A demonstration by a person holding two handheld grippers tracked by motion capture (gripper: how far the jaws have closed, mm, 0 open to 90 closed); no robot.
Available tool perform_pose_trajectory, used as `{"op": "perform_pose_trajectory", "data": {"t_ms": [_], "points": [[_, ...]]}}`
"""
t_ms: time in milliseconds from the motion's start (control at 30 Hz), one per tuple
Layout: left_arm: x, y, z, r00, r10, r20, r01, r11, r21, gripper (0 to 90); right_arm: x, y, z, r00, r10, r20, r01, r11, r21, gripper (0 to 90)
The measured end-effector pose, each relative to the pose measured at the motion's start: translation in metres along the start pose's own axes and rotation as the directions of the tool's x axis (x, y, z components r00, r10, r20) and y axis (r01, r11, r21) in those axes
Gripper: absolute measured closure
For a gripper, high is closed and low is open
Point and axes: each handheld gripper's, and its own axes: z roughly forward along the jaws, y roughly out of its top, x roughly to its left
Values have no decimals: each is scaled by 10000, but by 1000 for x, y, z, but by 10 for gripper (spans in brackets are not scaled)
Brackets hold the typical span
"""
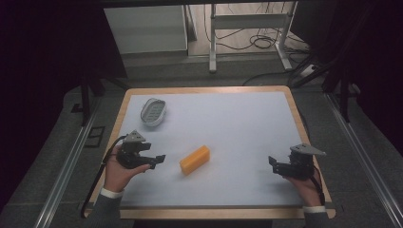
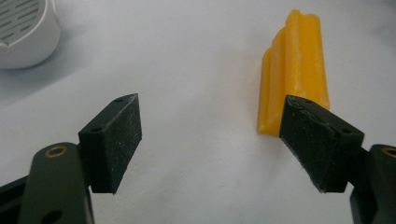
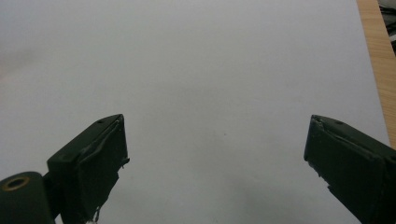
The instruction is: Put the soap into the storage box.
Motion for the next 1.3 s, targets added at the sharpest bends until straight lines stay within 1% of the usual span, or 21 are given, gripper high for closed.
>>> {"op": "perform_pose_trajectory", "data": {"t_ms": [67, 100, 167, 233, 267, 433, 533, 700, 733, 833, 867, 933, 1033, 1067, 1200, 1300], "points": [[-1, 2, 0, 10000, 48, 15, -48, 10000, -12, 219, 0, 0, 0, 10000, -21, 15, 21, 10000, 7, 61], [-3, 6, 1, 9999, 125, 117, -125, 9999, -11, 218, 0, 0, 0, 10000, -37, 42, 37, 10000, 19, 61], [-4, 8, 1, 9998, 152, 145, -152, 9999, -27, 217, 0, 0, 0, 10000, -25, 58, 25, 10000, 15, 61], [-6, 12, 1, 9996, 248, 134, -248, 9997, -25, 217, -1, 0, 0, 10000, -20, 76, 20, 10000, 25, 61], [-8, 16, 1, 9993, 310, 193, -308, 9995, -81, 216, -2, -1, 0, 9999, -7, 103, 6, 10000, 31, 61], [-11, 21, 2, 9988, 433, 207, -433, 9991, -27, 215, -2, -1, -1, 9999, -1, 110, 1, 10000, 44, 61], [-12, 24, 3, 9986, 490, 202, -490, 9988, 30, 215, -3, -1, -2, 9998, 167, 87, -167, 9999, 21, 61], [-15, 28, 6, 9980, 578, 262, -582, 9982, 131, 217, -4, 0, -3, 9996, 246, 139, -247, 9997, 5, 62], [-18, 31, 7, 9973, 677, 279, -683, 9975, 206, 216, -4, 0, -3, 9996, 237, 158, -237, 9997, 15, 62], [-21, 34, 8, 9965, 780, 306, -788, 9966, 245, 216, -4, -1, -3, 9996, 215, 170, -216, 9998, 12, 62], [-24, 36, 9, 9954, 894, 329, -906, 9953, 345, 215, -4, -1, -3, 9996, 201, 202, -202, 9998, 23, 62], [-25, 37, 11, 9951, 910, 389, -923, 9951, 347, 215, -4, -1, -3, 9996, 191, 207, -191, 9998, 22, 62], [-31, 40, 18, 9932, 1085, 412, -1109, 9918, 627, 214, -5, -2, -1, 9996, 201, 215, -203, 9997, 99, 62], [-31, 40, 18, 9932, 1085, 412, -1109, 9918, 627, 214, -5, -2, -1, 9996, 201, 215, -203, 9997, 99, 62], [-39, 42, 27, 9916, 1210, 448, -1245, 9885, 858, 214, -6, -3, -1, 9995, 196, 253, -199, 9997, 126, 62], [-44, 44, 34, 9911, 1249, 453, -1293, 9855, 1098, 215, -6, -3, -1, 9996, 160, 251, -164, 9998, 136, 62]]}}
